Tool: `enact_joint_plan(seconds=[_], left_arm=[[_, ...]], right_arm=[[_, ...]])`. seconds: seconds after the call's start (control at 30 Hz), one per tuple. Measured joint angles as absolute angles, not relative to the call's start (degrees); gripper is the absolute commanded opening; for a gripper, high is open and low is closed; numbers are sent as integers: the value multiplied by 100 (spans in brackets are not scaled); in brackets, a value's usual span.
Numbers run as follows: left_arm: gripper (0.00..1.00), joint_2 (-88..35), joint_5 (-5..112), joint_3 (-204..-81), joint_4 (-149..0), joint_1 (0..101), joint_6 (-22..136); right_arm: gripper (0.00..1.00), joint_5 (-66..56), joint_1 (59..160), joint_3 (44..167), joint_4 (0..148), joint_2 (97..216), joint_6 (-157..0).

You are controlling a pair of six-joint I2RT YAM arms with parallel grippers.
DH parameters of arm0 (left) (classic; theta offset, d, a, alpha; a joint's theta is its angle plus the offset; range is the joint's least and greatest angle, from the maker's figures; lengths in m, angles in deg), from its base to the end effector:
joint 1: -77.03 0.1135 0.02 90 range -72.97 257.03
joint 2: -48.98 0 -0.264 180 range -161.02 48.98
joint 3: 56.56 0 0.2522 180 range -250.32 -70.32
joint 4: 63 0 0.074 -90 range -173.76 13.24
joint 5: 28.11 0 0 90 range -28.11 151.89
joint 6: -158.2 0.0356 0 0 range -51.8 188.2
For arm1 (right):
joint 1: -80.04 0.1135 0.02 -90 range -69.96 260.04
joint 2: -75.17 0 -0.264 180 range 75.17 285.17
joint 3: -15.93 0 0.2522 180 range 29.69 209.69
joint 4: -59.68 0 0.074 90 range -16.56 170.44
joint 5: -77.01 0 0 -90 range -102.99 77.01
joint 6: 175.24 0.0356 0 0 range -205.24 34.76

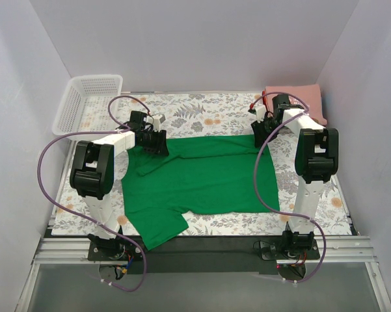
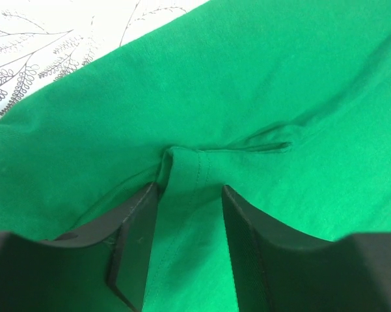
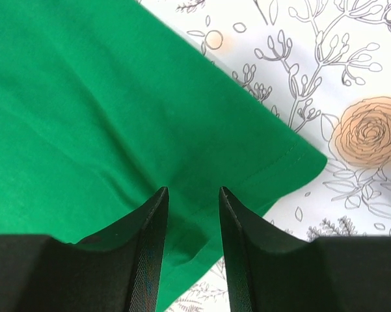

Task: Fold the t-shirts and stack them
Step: Fold the tshirt

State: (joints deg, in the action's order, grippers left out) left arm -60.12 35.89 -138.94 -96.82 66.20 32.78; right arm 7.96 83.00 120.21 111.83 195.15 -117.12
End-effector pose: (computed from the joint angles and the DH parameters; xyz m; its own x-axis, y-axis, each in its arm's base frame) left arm 0.3740 -0.0874 0.1573 -0.9175 -0.3548 -0.1796 -0.1854 0.7812 -0.5961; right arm 0.4339 0.0352 0.1746 -0.6889 -0.5295 -0.4951 -0.6438 0.7608 0.0821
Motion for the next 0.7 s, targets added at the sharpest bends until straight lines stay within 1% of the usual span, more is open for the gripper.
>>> enact_joint_plan(seconds=[0.07,0.1,0.17,0.2,0.23,0.3,0.33,0.43,0.57,0.63,0.67,0.7], left_arm=[[38,-6025,3587,-13897,-9655,6617,3261],[30,-6031,3585,-13897,-9642,6617,3259],[22,-6031,3574,-13897,-9638,6620,3248],[13,-6031,3550,-13897,-9633,6617,3270],[9,-6031,3524,-13897,-9638,6611,3272],[4,-6025,3434,-13894,-9658,6602,3327],[2,-6012,3379,-13888,-9682,6598,3351],[0,-5824,3229,-13730,-9745,6591,3425],[0,-5398,3030,-13453,-9959,6550,3558],[5,-5179,2925,-13320,-10086,6471,3652],[12,-5111,2901,-13272,-10119,6427,3713],[17,-5044,2853,-13215,-10189,6357,3807]], right_arm=[[44,798,8300,12012,11253,19447,-11729],[44,798,8300,11995,11266,19406,-11749],[44,800,8300,11977,11336,19329,-11795],[45,802,8300,11968,11369,19288,-11827],[45,802,8300,11951,11393,19246,-11862],[45,800,8300,11927,11469,19176,-11948],[49,798,8300,11918,11524,19148,-12007],[53,772,8300,11815,11673,19054,-12225],[53,643,8300,11623,11828,18929,-12492],[52,595,8300,11610,11880,18921,-12579],[53,564,8300,11610,11883,18921,-12610],[52,549,8300,11610,11883,18921,-12623]])
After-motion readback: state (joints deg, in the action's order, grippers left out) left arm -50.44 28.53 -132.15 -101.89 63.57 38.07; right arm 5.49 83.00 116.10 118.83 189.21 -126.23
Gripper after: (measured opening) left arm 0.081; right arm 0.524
